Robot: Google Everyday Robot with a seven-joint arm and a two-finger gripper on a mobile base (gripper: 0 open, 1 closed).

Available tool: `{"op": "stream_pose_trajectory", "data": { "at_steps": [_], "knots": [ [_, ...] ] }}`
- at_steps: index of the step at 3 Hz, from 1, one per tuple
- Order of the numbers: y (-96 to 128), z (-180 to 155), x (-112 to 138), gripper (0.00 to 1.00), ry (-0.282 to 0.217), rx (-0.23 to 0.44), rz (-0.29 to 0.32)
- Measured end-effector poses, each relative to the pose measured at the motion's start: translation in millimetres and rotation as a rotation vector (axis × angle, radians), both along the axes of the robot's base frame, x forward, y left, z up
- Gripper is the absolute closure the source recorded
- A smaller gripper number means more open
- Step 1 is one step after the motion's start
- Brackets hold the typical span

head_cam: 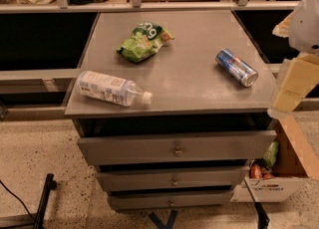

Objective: Move redbull can near blue plastic bottle

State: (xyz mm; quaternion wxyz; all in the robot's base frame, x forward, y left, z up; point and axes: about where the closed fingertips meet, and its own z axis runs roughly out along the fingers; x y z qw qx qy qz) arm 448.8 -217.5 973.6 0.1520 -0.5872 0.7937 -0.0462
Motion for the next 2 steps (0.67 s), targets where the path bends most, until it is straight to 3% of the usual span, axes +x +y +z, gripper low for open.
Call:
{"op": "stream_pose_trajectory", "data": {
  "at_steps": [2],
  "knots": [
    [-18,-14,70,0.00,-0.005,-0.005,-0.126]
  ]
}}
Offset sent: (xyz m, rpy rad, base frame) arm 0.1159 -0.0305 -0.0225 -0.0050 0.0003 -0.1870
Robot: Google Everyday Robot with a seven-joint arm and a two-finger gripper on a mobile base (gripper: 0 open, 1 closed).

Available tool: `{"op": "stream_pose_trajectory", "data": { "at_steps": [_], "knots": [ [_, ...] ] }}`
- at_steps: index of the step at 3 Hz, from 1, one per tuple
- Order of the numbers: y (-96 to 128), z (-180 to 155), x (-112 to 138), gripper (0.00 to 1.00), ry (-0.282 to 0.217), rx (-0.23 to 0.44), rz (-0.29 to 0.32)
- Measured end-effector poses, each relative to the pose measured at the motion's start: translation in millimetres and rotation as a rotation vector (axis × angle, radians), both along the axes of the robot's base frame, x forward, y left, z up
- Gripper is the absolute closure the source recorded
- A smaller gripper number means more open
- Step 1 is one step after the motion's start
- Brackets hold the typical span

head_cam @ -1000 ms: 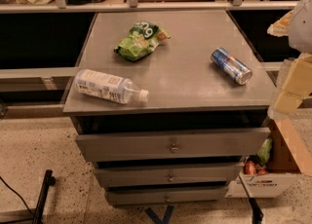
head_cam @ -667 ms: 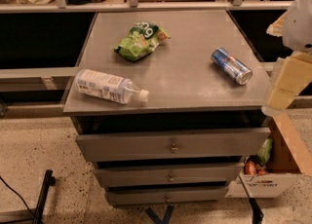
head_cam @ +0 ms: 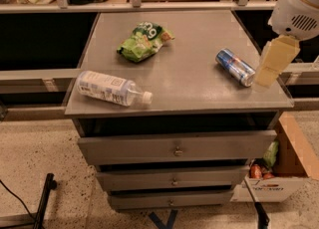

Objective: Move redbull can near blue plastic bottle

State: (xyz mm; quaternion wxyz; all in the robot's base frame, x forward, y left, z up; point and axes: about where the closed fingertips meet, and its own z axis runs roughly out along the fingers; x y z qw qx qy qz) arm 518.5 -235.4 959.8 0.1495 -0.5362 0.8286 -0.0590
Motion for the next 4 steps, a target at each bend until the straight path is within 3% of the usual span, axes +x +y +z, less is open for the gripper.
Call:
{"op": "stream_pose_trajectory", "data": {
  "at_steps": [2,4],
  "knots": [
    [-13,-24,63,0.00,-0.036,0.104,-0.074],
    [-21,-58,102,0.00,-0.054,0.239,-0.160]
  ]
}}
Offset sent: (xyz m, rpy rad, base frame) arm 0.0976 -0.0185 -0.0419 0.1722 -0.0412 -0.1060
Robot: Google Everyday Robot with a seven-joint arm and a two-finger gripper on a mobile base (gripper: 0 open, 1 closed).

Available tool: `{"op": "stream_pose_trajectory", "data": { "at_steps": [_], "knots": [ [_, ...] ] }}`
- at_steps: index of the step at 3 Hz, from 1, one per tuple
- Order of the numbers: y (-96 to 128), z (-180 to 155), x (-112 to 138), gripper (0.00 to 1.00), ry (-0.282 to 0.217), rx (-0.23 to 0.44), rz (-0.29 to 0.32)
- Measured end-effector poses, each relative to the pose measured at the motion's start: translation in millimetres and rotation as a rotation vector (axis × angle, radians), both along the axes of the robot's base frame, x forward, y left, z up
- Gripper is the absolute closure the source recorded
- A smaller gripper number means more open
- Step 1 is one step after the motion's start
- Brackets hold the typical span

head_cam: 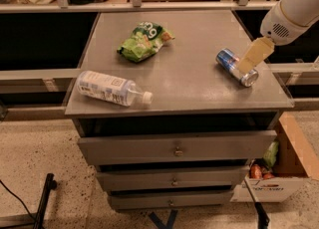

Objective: Move redbull can near blue plastic bottle

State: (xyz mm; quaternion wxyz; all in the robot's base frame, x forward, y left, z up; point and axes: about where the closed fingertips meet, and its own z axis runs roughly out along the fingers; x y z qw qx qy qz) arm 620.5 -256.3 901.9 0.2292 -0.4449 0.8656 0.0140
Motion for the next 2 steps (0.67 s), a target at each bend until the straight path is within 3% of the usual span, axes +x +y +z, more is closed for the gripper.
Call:
{"op": "stream_pose_trajectory", "data": {
  "at_steps": [2],
  "knots": [
    [9,-37,17,0.00,0.030,0.084,-0.029]
  ]
}}
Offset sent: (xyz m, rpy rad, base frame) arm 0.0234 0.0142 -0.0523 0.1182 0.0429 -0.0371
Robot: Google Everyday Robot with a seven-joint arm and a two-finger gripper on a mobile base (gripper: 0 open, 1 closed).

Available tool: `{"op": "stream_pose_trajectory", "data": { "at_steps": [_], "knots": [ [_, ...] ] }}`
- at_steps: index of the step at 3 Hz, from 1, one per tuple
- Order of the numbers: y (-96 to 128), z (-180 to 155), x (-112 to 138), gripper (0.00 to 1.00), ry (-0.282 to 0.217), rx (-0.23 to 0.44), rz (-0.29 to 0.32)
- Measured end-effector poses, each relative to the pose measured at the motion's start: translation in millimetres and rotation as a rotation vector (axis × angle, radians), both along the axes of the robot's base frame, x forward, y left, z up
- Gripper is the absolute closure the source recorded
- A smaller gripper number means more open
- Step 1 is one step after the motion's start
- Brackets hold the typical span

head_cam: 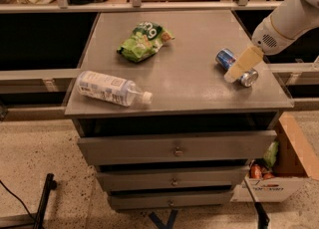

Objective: Move redbull can near blue plastic bottle

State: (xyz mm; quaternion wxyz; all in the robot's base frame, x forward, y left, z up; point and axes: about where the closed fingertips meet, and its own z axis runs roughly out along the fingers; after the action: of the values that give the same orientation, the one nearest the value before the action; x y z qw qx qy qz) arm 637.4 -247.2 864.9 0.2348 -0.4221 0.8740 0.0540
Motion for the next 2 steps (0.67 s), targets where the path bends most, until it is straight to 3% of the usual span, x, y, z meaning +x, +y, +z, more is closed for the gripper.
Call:
{"op": "stream_pose_trajectory", "data": {
  "at_steps": [1,2],
  "knots": [
    [5,-16,3,0.00,0.019,0.014,-0.001],
    [6,-27,2,0.18,0.033,0.021,-0.006]
  ]
}}
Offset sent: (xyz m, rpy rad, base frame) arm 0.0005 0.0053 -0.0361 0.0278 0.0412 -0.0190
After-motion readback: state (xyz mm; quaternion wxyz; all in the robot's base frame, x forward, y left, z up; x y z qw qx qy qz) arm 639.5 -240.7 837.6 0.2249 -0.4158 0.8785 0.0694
